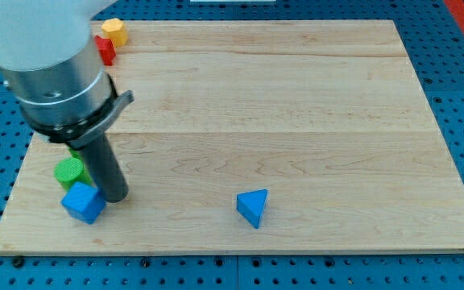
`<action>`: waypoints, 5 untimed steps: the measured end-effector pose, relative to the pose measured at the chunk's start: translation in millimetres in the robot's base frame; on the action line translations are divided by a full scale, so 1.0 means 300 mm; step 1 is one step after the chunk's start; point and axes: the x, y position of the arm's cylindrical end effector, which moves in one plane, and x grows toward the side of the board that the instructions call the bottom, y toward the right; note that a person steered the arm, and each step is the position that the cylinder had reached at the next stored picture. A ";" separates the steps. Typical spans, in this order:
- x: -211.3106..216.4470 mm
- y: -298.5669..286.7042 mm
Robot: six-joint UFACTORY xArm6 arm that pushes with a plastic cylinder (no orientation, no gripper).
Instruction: Adjust the blue cube below the green circle
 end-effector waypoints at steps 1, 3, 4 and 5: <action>0.007 -0.022; 0.024 0.047; 0.057 0.047; 0.085 0.042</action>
